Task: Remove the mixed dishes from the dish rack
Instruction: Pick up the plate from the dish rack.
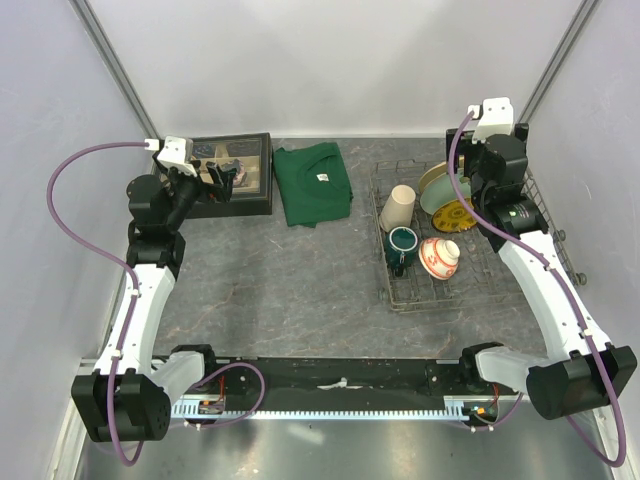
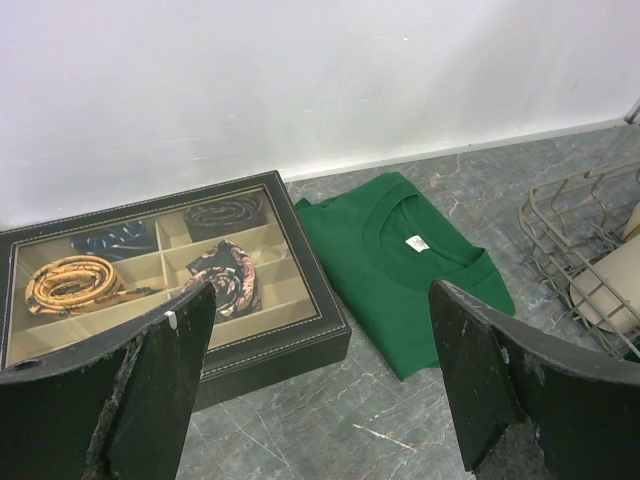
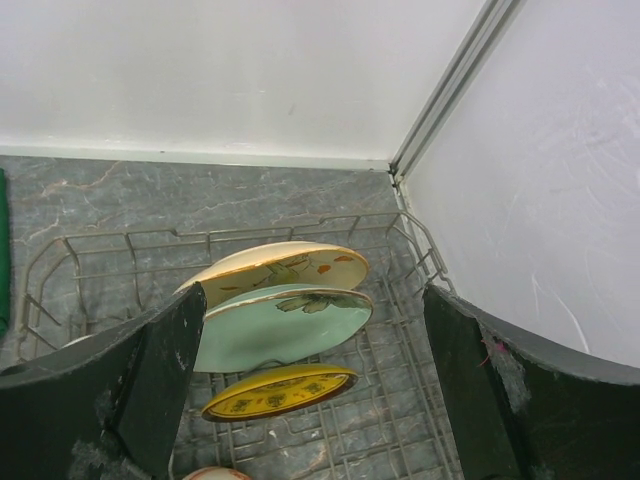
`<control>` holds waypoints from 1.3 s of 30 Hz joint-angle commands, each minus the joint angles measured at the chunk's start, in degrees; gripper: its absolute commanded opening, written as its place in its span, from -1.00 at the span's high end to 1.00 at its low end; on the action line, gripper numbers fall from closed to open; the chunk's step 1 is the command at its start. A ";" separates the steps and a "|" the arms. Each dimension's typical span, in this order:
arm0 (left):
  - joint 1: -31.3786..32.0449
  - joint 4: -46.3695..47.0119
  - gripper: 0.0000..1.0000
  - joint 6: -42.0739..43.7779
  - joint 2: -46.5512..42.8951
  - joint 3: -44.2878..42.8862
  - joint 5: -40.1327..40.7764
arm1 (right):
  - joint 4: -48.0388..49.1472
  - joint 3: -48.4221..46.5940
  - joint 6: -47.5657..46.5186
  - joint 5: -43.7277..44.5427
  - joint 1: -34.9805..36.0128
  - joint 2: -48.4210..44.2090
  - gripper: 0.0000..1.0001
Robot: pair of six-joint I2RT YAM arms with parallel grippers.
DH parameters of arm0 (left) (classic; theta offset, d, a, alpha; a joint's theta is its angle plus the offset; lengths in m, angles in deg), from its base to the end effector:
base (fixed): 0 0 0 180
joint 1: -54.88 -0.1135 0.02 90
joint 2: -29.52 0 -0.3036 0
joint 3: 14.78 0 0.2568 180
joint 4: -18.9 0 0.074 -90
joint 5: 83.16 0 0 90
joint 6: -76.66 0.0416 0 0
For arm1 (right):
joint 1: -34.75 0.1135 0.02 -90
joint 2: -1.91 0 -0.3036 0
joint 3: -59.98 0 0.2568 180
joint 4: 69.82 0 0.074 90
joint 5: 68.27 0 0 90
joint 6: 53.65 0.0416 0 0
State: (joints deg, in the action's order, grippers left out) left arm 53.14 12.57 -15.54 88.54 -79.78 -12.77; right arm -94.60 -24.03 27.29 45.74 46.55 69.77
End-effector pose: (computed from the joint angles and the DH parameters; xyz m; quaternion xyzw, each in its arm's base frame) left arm 0.2326 -0.0069 0.3999 0.0960 0.7026 -0.1236 0.6942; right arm 0.2609 0.0372 0.4493 -0.0009 0.7540 -0.1424 0.6412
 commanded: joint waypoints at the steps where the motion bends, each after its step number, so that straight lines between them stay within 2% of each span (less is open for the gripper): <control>1: 0.07 1.00 -0.88 -0.44 -0.49 -1.16 -0.33 | 0.37 -2.18 -4.29 -1.16 0.16 0.60 -0.96; 7: 0.07 0.56 -0.88 1.32 -0.58 -0.90 -0.60 | -1.03 -6.13 -9.74 0.51 -1.15 4.82 -0.96; 17: 0.07 -1.82 -0.92 6.94 0.82 -2.39 -3.58 | -9.03 -15.18 -18.52 -10.99 -9.94 13.00 -0.96; 22: 0.07 -1.91 -0.93 8.61 2.15 -3.01 -4.11 | -11.85 -18.00 -22.75 -15.13 -14.24 18.01 -0.90; 26: 0.07 -1.91 -0.93 10.45 2.76 -3.10 -5.25 | -11.94 -19.06 -26.88 -16.71 -15.31 21.17 -0.80; 39: -0.02 -4.45 -0.93 16.96 5.40 -4.33 -10.62 | -11.94 -22.05 -34.27 -22.42 -17.50 28.82 -0.71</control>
State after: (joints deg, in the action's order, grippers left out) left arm 53.12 8.26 -2.71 93.33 -81.83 -20.53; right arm -107.32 -43.16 -3.72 26.66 29.59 97.72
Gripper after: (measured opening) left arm 0.963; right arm 0.861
